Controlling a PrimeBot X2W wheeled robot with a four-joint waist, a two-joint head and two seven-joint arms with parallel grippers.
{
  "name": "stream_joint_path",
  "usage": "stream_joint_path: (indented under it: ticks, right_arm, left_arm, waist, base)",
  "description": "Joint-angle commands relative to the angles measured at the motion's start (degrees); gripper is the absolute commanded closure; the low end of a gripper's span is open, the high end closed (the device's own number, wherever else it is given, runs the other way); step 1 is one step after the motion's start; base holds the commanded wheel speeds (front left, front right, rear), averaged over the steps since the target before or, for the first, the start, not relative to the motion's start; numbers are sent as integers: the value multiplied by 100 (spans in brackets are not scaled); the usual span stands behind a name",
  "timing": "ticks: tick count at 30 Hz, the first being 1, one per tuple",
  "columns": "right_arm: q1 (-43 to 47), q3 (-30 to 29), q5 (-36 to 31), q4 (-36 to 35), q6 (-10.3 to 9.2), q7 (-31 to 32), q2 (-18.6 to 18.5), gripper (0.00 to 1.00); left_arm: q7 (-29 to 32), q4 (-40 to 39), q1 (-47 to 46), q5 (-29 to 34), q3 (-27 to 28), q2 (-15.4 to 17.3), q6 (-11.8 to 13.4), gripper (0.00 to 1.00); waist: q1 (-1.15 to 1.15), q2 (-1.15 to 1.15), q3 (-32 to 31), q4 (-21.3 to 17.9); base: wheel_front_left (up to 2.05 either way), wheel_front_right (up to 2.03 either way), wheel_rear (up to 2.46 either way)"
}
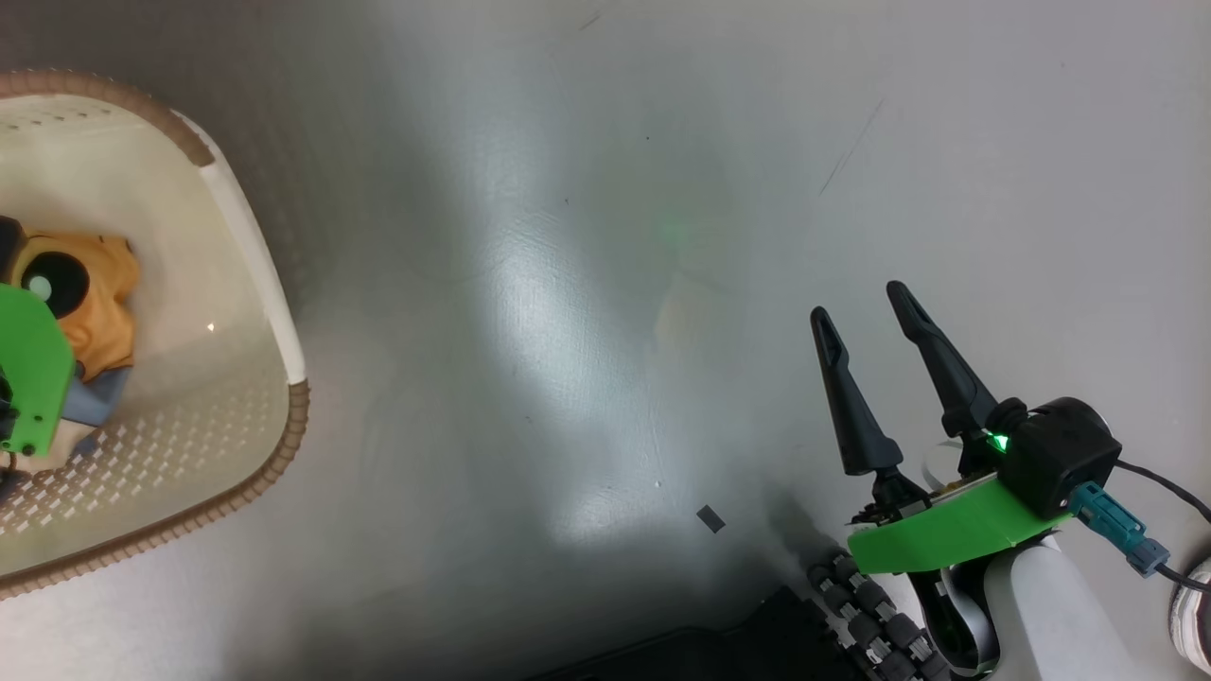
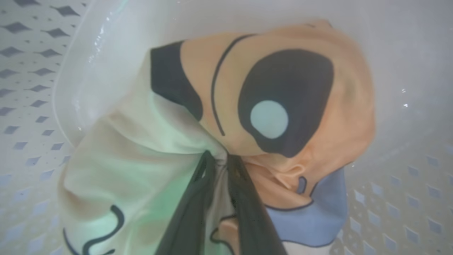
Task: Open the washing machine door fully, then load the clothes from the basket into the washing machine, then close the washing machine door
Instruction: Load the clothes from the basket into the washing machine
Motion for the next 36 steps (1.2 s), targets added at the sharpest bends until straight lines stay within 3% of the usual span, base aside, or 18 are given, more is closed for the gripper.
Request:
stream_joint_path:
  ticks: [1,13,36]
  right_arm:
    - [205,137,70,-77,9,-67,-3,0]
    - [-19,174,106,-67,9,-67,-3,0]
    - [-33,129,-230,324,9,-19,-3,0]
  left_arm:
    - [8,9,48,-69,59,251,-8,100]
    - [-272,48,112,-503,76,316,2,100]
    - [-1776,139,1214,-1007,278,-319,92,100]
  waist:
    - [0,0,-4,2]
    - [0,0,-185,-18]
    - [0,0,-1937,652]
  base:
    - [0,0,0]
    - [0,0,0]
    - [0,0,0]
